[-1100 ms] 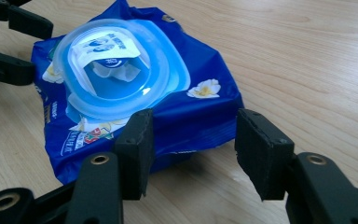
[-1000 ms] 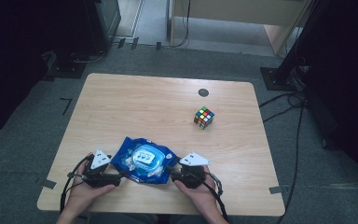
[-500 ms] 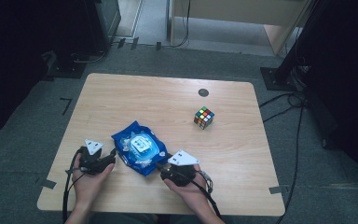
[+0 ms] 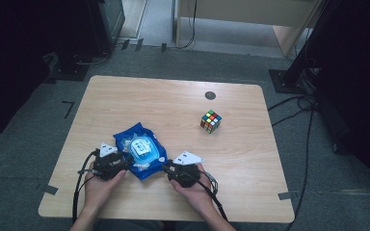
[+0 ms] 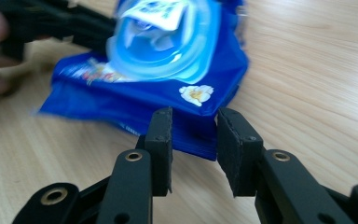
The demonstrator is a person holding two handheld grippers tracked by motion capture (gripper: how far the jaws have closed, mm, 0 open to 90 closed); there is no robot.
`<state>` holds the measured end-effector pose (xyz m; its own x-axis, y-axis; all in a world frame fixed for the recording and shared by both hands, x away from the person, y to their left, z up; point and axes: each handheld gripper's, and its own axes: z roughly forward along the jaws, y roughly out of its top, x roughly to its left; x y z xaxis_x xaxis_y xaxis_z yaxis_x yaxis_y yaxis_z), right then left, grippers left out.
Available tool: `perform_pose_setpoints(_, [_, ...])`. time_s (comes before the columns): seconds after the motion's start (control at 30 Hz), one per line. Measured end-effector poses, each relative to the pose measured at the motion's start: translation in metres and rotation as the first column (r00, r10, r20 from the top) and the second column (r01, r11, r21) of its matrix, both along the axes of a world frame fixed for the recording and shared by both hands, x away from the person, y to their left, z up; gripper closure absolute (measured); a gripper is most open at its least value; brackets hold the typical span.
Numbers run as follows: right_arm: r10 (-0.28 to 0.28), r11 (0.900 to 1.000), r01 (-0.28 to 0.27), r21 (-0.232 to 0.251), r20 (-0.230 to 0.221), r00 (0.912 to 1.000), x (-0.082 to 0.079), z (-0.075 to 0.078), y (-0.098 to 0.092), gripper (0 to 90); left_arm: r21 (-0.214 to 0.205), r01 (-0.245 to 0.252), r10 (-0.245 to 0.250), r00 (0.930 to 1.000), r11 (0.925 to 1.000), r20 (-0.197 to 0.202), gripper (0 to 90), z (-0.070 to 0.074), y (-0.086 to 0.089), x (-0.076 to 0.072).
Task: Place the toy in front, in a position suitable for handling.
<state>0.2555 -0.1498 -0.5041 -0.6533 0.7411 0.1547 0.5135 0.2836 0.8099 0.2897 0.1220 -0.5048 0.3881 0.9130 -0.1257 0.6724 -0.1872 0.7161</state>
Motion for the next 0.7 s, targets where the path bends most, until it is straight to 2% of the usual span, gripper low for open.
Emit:
perform_pose_setpoints(0.03, [0.000,1.0000,0.000,0.000,0.000,1.0000,0.000,0.000,0.000,67.2,0.000,0.000,0.000,1.0000,1.0000,0.000,53.5,0.000,0.000,0.000])
perform_pose_setpoints(0.13, [0.026,0.9994,-0.026,-0.021,0.011,0.9996,-0.001,-0.002,0.011,65.5,0.004,-0.045,0.045,0.9989,0.9990,0.010,53.2,-0.002,0.005,0.012])
perform_pose_setpoints(0.23, [0.061,0.9980,-0.061,-0.018,0.007,0.9981,0.000,-0.005,0.020,61.7,0.015,-0.084,0.084,0.9963,0.9964,0.017,51.6,-0.001,0.008,0.024])
perform_pose_setpoints(0.3, [0.061,0.9980,-0.060,-0.019,0.016,0.9980,0.001,-0.003,0.020,58.8,-0.003,-0.099,0.099,0.9947,0.9951,0.029,49.9,0.001,0.012,0.024])
perform_pose_setpoints(0.37, [0.030,0.9995,-0.030,-0.009,0.034,0.9990,0.004,0.001,0.012,53.6,-0.011,-0.083,0.084,0.9955,0.9965,0.045,46.8,0.006,0.017,0.020])
perform_pose_setpoints(0.43, [-0.025,0.9996,0.025,-0.013,0.063,0.9977,0.009,0.006,-0.006,48.9,-0.011,-0.067,0.067,0.9958,0.9977,0.062,41.7,0.011,0.023,0.014])
perform_pose_setpoints(0.5, [-0.094,0.9943,0.099,-0.039,0.113,0.9892,0.018,0.009,-0.031,45.2,-0.030,-0.061,0.064,0.9945,0.9977,0.083,36.0,0.015,0.032,0.007])
perform_pose_setpoints(0.53, [-0.179,0.9799,0.190,-0.061,0.146,0.9729,0.028,0.010,-0.058,40.3,-0.061,-0.061,0.065,0.9950,0.9963,0.075,31.5,0.017,0.043,0.001])
perform_pose_setpoints(0.57, [-0.179,0.9799,0.190,-0.061,0.146,0.9729,0.028,0.010,-0.058,40.3,-0.061,-0.061,0.065,0.9950,0.9963,0.075,28.4,0.017,0.043,0.001])
perform_pose_setpoints(0.63, [-0.247,0.9609,0.264,-0.083,0.176,0.9530,0.038,0.010,-0.084,35.8,-0.073,-0.075,0.079,0.9954,0.9945,0.054,26.1,0.016,0.052,-0.004])
perform_pose_setpoints(0.7, [-0.303,0.9446,0.320,-0.075,0.173,0.9371,0.049,0.009,-0.105,28.9,-0.063,-0.076,0.078,0.9965,0.9951,0.031,23.3,0.010,0.056,-0.010])
